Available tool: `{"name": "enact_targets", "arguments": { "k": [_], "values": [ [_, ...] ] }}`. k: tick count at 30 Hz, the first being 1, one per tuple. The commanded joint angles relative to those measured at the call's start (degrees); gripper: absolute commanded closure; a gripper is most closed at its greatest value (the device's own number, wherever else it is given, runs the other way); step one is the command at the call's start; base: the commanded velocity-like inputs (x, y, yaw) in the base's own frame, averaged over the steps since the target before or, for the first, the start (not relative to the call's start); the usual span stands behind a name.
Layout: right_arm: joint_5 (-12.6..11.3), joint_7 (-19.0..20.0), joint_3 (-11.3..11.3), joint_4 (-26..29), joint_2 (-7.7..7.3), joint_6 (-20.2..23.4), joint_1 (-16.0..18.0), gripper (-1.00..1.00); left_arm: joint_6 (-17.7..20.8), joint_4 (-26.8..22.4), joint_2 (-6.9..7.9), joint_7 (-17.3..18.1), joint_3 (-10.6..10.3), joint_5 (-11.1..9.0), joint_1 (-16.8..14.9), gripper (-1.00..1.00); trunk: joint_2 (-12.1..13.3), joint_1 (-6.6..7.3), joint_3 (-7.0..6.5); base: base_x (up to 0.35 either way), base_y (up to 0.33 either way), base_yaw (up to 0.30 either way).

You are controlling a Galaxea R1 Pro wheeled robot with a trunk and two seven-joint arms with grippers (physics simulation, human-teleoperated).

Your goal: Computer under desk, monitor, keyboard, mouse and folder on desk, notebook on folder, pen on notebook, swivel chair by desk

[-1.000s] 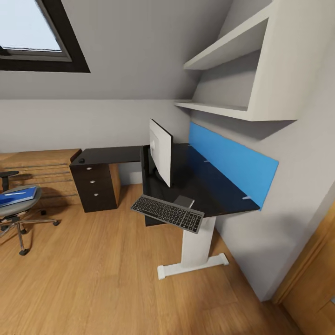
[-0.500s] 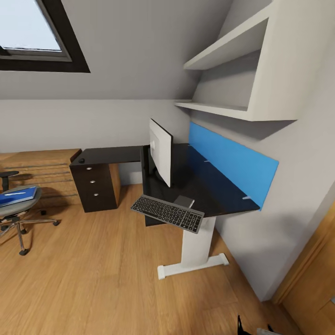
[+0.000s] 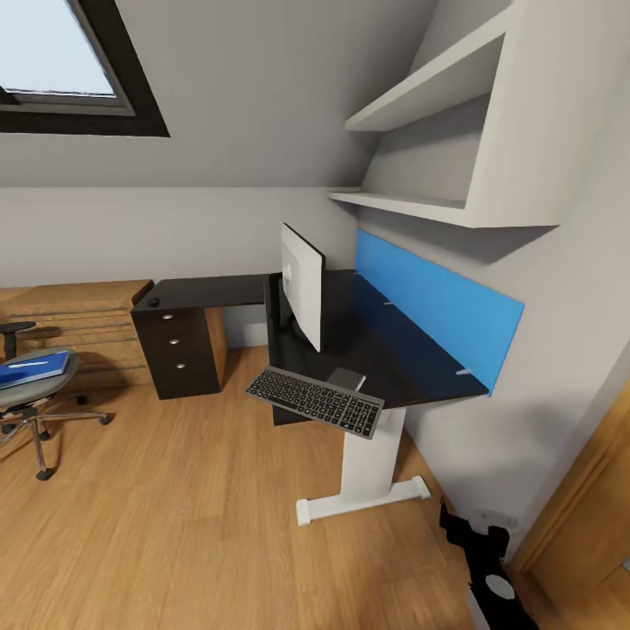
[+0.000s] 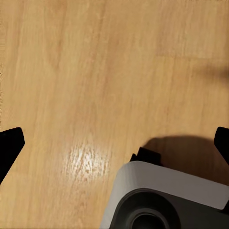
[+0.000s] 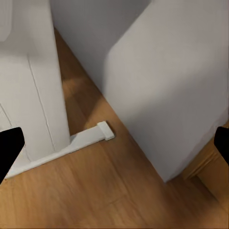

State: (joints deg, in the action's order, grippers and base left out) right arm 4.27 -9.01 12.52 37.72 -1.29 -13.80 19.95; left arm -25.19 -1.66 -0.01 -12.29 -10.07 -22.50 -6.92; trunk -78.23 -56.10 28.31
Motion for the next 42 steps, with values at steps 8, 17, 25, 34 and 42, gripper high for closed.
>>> {"name": "enact_targets", "arguments": {
  "k": [8,17,25,34,42],
  "values": [
    [-7.95,1.13,0.30,-0.31,-2.41,15.34,12.04,-1.00,-0.36,-3.67,2.79,-0.28,-0.10,-2.03,-0.02,-1.00,-0.03,0.00,0.07,0.000,0.000,0.000],
    [-22.86,2.18,0.31,-1.82,-7.23,31.52,20.28,-1.00,-0.38,-5.50,4.13,-0.20,0.93,-7.31,-0.02,-1.00,-0.03,0.00,0.07,0.000,0.000,0.000],
    [-34.98,5.22,0.28,-1.79,-9.35,43.80,22.40,-1.00,-0.41,-8.69,4.05,-0.19,1.01,-7.98,-0.02,-1.00,-0.03,0.00,0.07,0.000,0.000,0.000],
    [-41.93,22.98,0.14,-1.49,-12.05,61.54,22.61,-1.00,-0.33,-9.69,3.98,-0.19,0.85,-7.89,-0.02,-1.00,-0.03,0.00,0.07,0.120,0.000,0.000],
    [-42.44,31.05,0.05,-1.39,-14.26,63.76,22.51,-1.00,-2.99,-10.81,3.17,-0.65,0.85,-7.94,-0.02,-1.00,-0.03,0.00,0.07,0.061,0.000,0.000]
  ]
}}
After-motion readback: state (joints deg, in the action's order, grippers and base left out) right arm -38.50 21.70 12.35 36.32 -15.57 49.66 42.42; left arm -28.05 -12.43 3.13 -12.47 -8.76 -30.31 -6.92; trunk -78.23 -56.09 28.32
